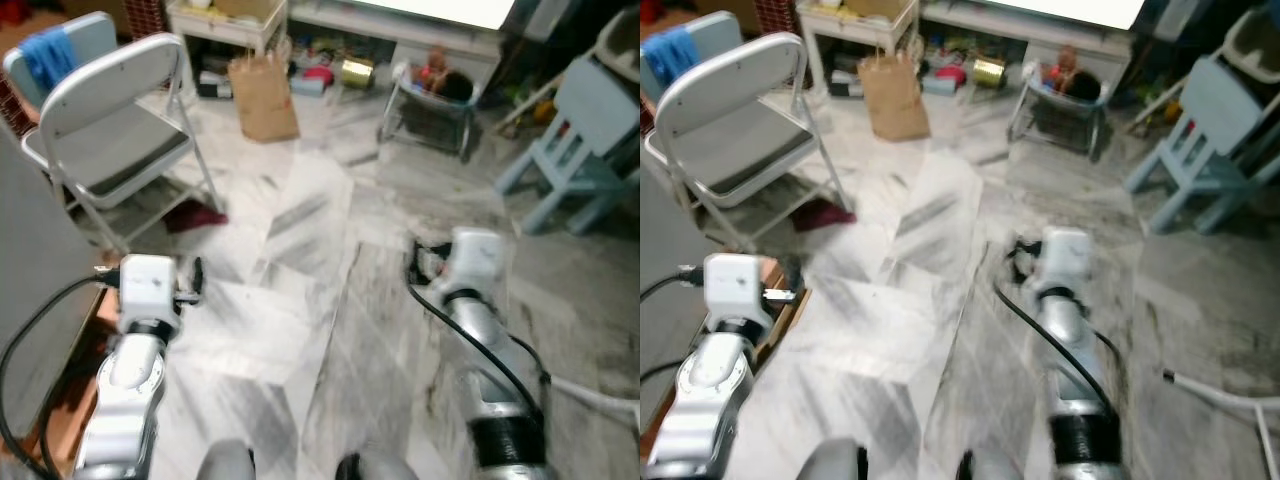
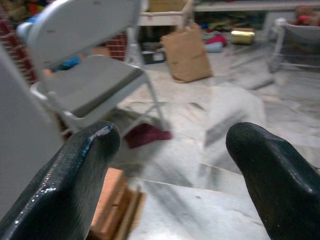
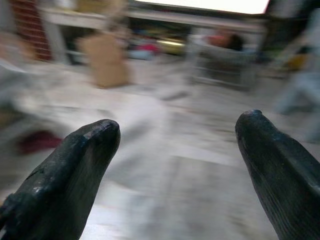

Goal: Restocking fridge

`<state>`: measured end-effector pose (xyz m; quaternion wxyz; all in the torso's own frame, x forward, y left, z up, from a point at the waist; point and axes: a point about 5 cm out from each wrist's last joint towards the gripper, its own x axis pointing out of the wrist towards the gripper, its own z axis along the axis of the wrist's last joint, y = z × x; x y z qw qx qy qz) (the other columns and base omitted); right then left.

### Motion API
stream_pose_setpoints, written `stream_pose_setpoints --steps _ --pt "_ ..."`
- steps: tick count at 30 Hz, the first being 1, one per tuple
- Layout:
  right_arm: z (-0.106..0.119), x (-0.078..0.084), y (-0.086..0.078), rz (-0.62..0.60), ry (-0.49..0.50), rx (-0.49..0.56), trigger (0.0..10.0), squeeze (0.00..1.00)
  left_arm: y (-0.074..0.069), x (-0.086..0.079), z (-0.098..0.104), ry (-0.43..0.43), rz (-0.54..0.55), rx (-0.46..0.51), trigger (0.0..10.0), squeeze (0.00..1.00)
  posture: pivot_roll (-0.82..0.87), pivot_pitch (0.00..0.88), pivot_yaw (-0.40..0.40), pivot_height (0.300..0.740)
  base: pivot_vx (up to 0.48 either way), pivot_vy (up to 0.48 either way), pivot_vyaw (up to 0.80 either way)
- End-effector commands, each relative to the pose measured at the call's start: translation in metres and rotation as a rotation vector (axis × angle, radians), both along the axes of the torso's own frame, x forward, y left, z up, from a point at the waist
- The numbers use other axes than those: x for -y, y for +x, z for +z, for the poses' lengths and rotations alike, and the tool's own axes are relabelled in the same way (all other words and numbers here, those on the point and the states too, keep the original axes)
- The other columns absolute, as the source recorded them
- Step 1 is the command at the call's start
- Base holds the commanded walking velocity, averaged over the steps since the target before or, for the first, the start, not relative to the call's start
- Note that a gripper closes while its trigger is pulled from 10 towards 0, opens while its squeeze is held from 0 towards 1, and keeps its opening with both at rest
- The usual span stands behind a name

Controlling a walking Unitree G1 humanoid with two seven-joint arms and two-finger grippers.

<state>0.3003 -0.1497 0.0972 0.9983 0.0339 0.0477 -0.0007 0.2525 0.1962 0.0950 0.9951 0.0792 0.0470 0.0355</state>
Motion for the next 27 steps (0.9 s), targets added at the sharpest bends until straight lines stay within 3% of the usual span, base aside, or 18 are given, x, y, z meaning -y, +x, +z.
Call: stream_pose_setpoints --steps 1,6,8,22,27 --pt "0.003 0.016 0.0 -0.035 -0.002 0.01 10.0 0.0 0.0 0.006 -0.002 -0.012 -0.02 -0.008 10.0 0.0 0.15 0.099 -0.078 0.74 -0.337 0.345 0.0" --pt "0.001 0.023 0.0 -0.075 0.035 -0.014 10.0 0.0 -0.001 0.009 -0.002 -0.023 -0.029 -0.013 10.0 0.0 0.15 0.103 -0.077 0.74 -0.338 0.344 0.0" --pt "-0.002 0.028 0.0 -0.107 0.068 -0.039 10.0 0.0 -0.002 0.013 -0.004 -0.071 -0.043 -0.026 10.0 0.0 0.15 0.104 -0.079 0.74 -0.349 0.334 0.0" --pt "-0.003 0.022 0.0 -0.107 0.076 -0.041 10.0 0.0 0.005 0.019 0.012 -0.02 -0.09 0.044 10.0 0.0 0.15 0.106 -0.08 0.74 -0.346 0.334 0.0" --pt "0.003 0.026 0.001 -0.129 0.061 -0.003 10.0 0.0 0.004 0.018 0.011 0.009 -0.103 0.045 10.0 0.0 0.15 0.107 -0.076 0.74 0.0 0.472 0.0"
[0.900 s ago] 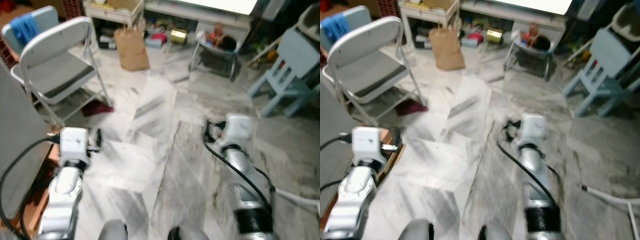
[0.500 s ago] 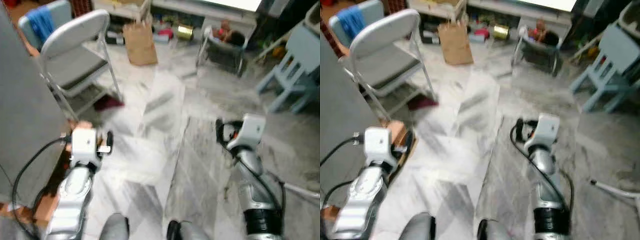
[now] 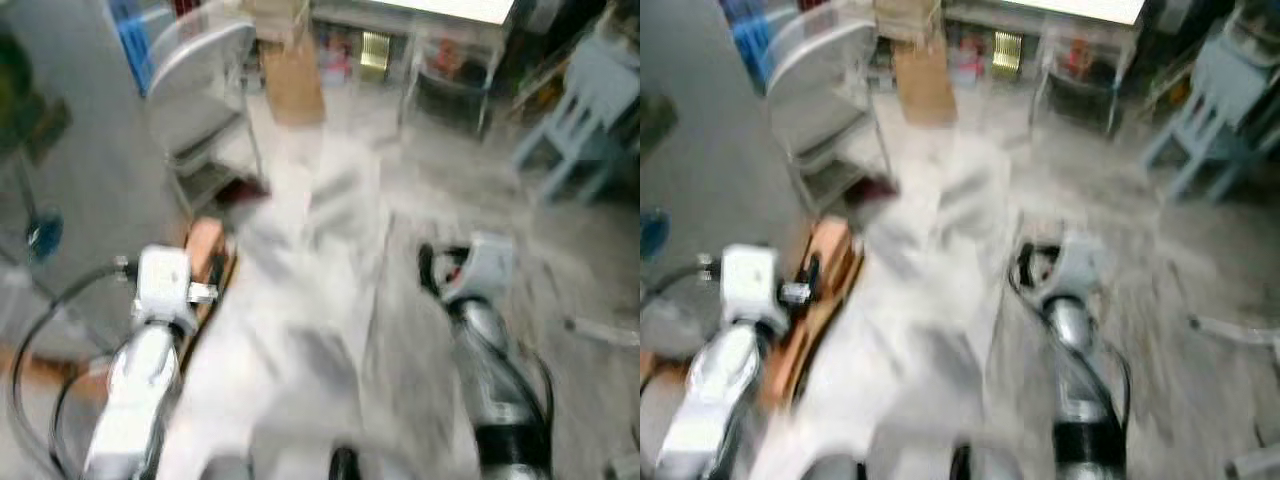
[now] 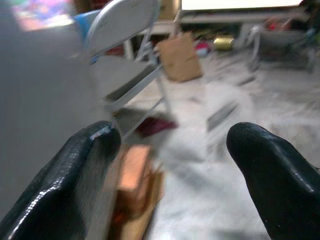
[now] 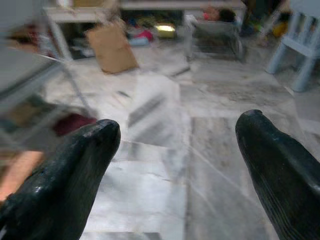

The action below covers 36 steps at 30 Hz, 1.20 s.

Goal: Restocking fridge

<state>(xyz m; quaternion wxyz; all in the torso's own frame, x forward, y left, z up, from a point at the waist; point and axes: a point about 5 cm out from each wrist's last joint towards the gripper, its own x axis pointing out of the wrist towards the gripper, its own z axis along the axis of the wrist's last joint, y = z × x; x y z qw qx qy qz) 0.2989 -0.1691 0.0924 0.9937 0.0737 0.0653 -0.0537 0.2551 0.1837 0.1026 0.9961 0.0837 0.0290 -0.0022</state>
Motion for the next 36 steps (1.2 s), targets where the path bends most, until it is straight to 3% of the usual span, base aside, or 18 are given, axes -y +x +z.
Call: stream_pose_setpoints --steps 1,18,27,30,36 --pt "0.009 0.008 0.002 -0.025 -0.019 0.041 10.0 0.0 0.001 0.005 0.004 0.006 -0.032 0.025 10.0 0.0 0.15 0.108 -0.075 0.74 0.0 0.48 0.0" --pt "0.014 0.004 -0.001 -0.01 -0.052 0.08 10.0 0.0 0.001 0.001 0.006 0.012 -0.081 0.051 10.0 0.0 0.14 0.127 -0.065 0.74 0.063 0.0 0.0" --pt "0.002 0.001 -0.013 0.074 -0.044 0.016 10.0 0.0 -0.002 0.001 0.002 0.0 -0.08 0.039 10.0 0.0 0.14 0.129 -0.072 0.74 0.0 0.381 0.0" --pt "-0.013 0.002 -0.035 0.148 -0.022 -0.054 10.0 0.0 -0.006 -0.001 -0.001 0.005 -0.066 0.031 10.0 0.0 0.14 0.133 -0.082 0.74 0.0 0.175 0.0" --pt "-0.01 0.011 -0.061 0.2 -0.07 0.005 10.0 0.0 -0.016 -0.008 -0.007 0.019 -0.014 0.013 10.0 0.0 0.13 0.136 -0.083 0.74 0.0 0.0 0.0"
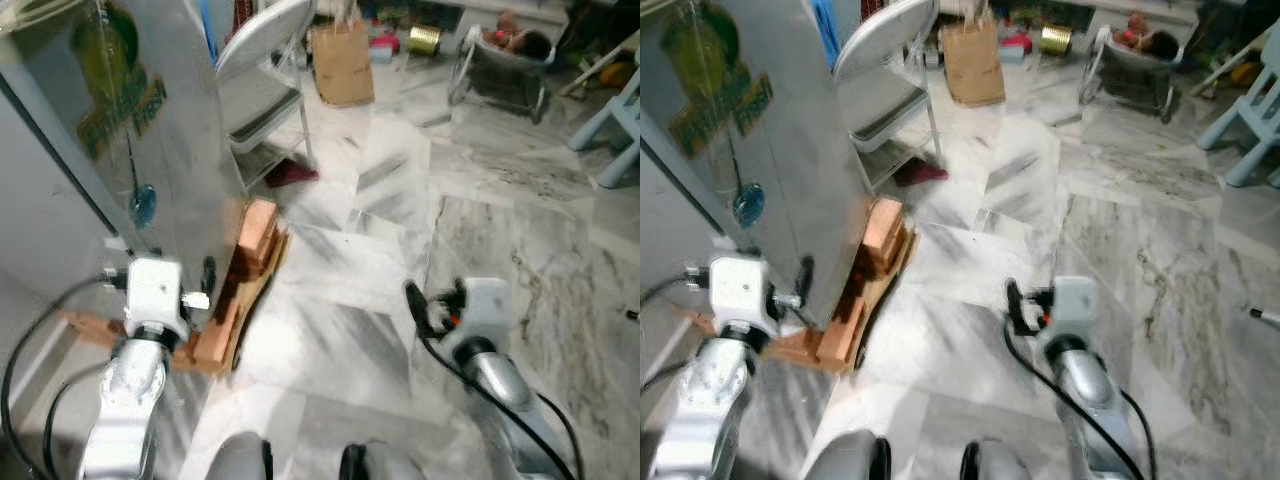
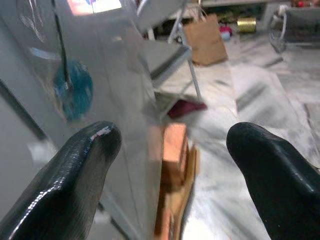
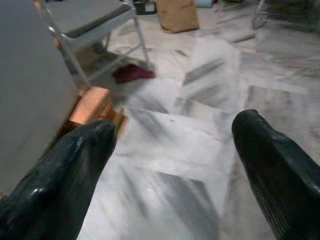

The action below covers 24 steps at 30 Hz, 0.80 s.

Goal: Restocking fridge

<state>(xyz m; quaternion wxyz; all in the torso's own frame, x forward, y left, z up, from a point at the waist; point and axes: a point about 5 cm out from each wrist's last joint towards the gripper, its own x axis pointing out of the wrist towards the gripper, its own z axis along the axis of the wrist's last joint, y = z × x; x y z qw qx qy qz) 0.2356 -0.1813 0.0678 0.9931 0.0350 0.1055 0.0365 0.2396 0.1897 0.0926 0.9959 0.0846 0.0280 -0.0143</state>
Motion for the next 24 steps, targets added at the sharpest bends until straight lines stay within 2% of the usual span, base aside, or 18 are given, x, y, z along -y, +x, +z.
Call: stream_pose_setpoints --steps 1,9,16,20,24 --pt "0.015 -0.001 0.002 0.012 -0.002 0.076 10.0 0.0 -0.001 -0.002 0.003 0.017 0.01 0.013 10.0 0.0 0.13 0.136 -0.083 0.74 0.0 0.0 0.0" --pt "0.019 -0.008 0.004 0.051 -0.041 0.094 10.0 0.0 0.001 0.004 0.005 0.005 -0.025 0.027 10.0 0.0 0.13 0.133 -0.078 0.74 0.0 0.345 0.7" --pt "0.02 -0.006 0.001 0.056 -0.041 0.092 10.0 0.0 0.002 0.009 0.011 -0.014 -0.035 0.04 10.0 0.0 0.12 0.134 -0.08 0.74 0.27 0.398 0.62" --pt "0.019 -0.005 0.002 0.048 -0.041 0.086 10.0 0.0 0.001 0.013 0.011 -0.024 -0.059 0.041 10.0 0.0 0.12 0.137 -0.081 0.74 0.201 0.268 0.0" --pt "0.018 -0.004 0.001 0.029 -0.028 0.075 10.0 0.0 0.0 0.023 0.009 -0.069 -0.148 0.014 10.0 0.0 0.12 0.142 -0.082 0.74 0.0 0.0 0.0"
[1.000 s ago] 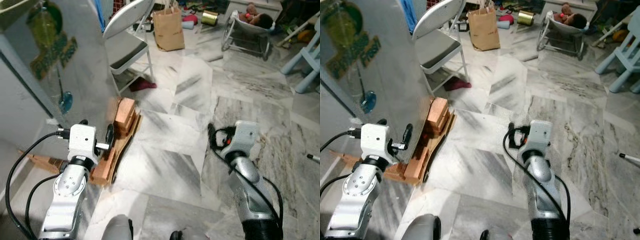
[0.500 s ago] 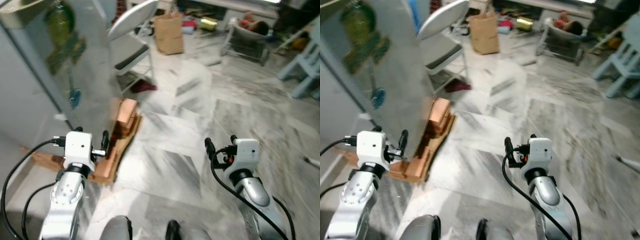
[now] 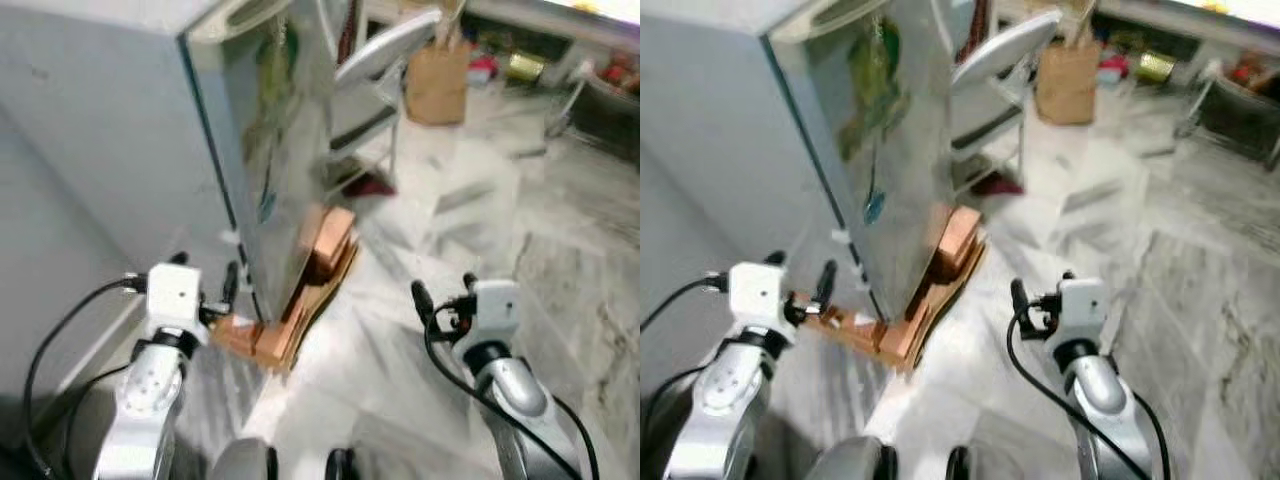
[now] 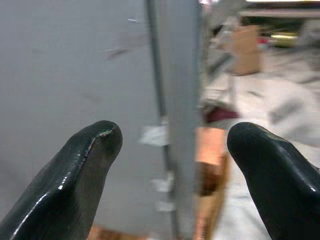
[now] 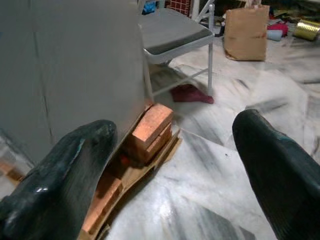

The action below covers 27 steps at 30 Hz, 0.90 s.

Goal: Restocking fridge

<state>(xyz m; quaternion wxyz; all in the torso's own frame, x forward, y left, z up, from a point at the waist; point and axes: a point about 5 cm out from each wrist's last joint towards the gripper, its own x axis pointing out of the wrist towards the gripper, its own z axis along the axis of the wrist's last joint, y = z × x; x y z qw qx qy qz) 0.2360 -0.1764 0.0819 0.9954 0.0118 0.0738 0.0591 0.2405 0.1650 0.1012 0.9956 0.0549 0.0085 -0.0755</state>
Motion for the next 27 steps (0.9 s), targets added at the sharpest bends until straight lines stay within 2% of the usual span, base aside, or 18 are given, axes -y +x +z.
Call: stream_pose_setpoints --steps 1,4,7,18,21,23,27 --pt "0.004 0.002 0.001 -0.023 0.017 0.008 10.0 0.0 -0.001 0.0 0.0 -0.003 -0.038 -0.016 10.0 0.0 0.12 0.142 -0.082 0.74 0.0 0.0 0.0" --pt "0.003 0.001 0.001 -0.025 0.019 0.002 10.0 0.0 -0.002 0.0 0.001 0.005 -0.047 -0.015 10.0 0.0 0.12 0.144 -0.084 0.74 0.0 0.0 0.0" --pt "0.0 0.003 0.001 -0.04 0.028 -0.029 10.0 0.0 -0.002 0.001 0.001 -0.009 -0.055 -0.019 10.0 0.0 0.12 0.145 -0.084 0.74 0.0 0.0 -0.8" --pt "0.001 0.003 0.003 -0.034 0.023 -0.028 10.0 0.0 -0.003 0.001 0.003 -0.027 -0.075 -0.019 10.0 0.0 0.12 0.151 -0.09 0.74 0.0 0.0 -0.8" --pt "0.002 0.002 0.004 -0.031 0.02 -0.026 10.0 0.0 0.001 -0.004 0.003 -0.007 -0.025 -0.009 10.0 0.0 0.11 0.155 -0.092 0.74 0.0 0.0 -0.8" --pt "0.004 0.001 0.006 -0.03 0.017 -0.02 10.0 0.0 0.008 -0.014 0.004 -0.005 0.042 -0.001 10.0 0.0 0.12 0.164 -0.094 0.74 0.0 0.0 -0.8" --pt "0.01 -0.002 0.011 -0.026 0.015 0.001 10.0 0.0 0.016 -0.022 0.009 0.016 0.078 0.018 10.0 0.0 0.11 0.177 -0.092 0.74 0.0 0.0 -0.39"
